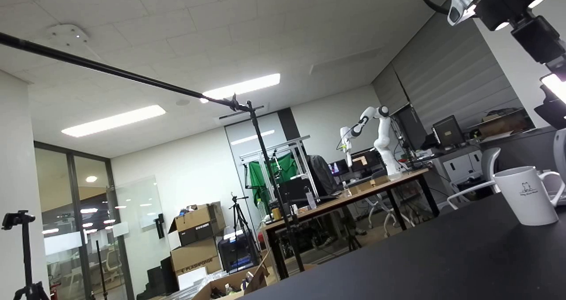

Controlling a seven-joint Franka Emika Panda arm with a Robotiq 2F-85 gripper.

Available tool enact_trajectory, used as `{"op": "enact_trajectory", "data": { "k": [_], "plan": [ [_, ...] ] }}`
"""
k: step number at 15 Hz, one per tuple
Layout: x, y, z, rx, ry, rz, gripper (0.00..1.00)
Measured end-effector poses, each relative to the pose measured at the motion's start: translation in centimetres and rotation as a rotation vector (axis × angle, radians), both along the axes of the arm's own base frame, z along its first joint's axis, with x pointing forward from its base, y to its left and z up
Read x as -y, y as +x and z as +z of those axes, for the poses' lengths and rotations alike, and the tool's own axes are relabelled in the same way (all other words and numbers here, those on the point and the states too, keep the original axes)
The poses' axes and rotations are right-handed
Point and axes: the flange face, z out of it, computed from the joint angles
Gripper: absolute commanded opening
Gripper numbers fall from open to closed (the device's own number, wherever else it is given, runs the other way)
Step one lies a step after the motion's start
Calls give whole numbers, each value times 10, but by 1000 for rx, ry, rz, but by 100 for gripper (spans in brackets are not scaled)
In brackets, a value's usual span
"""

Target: Move the brush inside the silver flask up and down

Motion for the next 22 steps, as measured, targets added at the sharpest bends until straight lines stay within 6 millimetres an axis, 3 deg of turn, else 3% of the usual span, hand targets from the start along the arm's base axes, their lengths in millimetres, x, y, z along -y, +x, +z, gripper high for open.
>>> {"op": "enact_trajectory", "data": {
  "k": [2,5,6,8,13,14,16,20,21,22],
  "plan": [
    [-1,2,1,-10,34,72,100],
    [0,5,-3,-36,113,226,100],
    [1,7,-4,-45,146,276,75],
    [3,10,-8,-73,211,356,71],
    [8,19,-12,-177,286,476,34],
    [10,21,-11,-193,291,489,78],
    [16,25,-8,-214,294,498,74],
    [30,33,2,-226,272,535,98],
    [32,35,5,-227,265,553,100],
    [33,37,8,-228,258,574,63]
  ]
}}
